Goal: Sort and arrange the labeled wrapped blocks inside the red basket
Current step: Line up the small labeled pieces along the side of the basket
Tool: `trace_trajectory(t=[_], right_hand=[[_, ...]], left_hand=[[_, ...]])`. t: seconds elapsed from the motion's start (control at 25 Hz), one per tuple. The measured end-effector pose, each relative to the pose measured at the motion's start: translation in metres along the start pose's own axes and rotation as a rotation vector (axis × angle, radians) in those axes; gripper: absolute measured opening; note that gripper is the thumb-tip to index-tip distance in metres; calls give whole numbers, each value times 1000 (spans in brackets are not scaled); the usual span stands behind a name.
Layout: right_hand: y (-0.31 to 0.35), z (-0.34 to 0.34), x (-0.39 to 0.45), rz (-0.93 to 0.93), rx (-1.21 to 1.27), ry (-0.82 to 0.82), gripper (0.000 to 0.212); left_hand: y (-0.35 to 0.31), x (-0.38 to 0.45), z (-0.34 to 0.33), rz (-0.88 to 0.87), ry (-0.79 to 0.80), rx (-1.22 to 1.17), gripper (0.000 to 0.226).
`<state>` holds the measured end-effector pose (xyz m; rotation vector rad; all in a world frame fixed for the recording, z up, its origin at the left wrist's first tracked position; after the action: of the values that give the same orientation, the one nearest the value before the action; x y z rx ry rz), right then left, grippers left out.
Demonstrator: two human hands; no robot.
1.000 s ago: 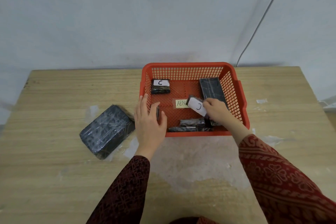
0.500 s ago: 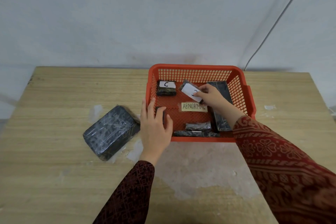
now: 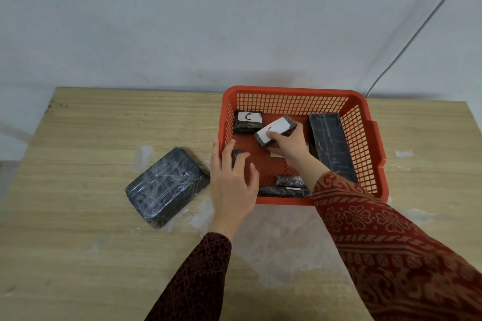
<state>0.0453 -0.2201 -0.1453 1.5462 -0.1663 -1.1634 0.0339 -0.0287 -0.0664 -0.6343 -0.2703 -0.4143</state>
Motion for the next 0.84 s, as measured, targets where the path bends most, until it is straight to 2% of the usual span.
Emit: trace_trajectory(t=[0.08, 0.28, 0.4, 0.64, 0.84], right_hand=[[3, 6, 2, 53, -154, -85, 50], [2, 10, 4, 172, -517, -71, 58], [9, 10, 0, 300, -627, -89, 55], [21, 1, -4, 443, -898, -124, 64], [20, -14, -1, 465, -955, -8, 61]], left_hand=[[0, 0, -1, -4, 3, -3, 27], [1, 0, -1, -9, 4, -5, 27], [0, 1, -1, -19, 1, -6, 26], [0, 1, -2, -18, 1, 3, 27], [1, 1, -1, -16, -7, 9, 27]])
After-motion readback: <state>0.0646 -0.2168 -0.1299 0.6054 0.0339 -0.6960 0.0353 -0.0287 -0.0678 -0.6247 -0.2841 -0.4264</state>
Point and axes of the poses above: each hand's wrist, its own x-axis towards the middle knuckle, its own z-axis out of the back of the hand, y = z × x, the point moved 7 cm from there along x, towards the middle knuckle, and after that the axes turned 6 degrees about -y, right-handed, at the moved point
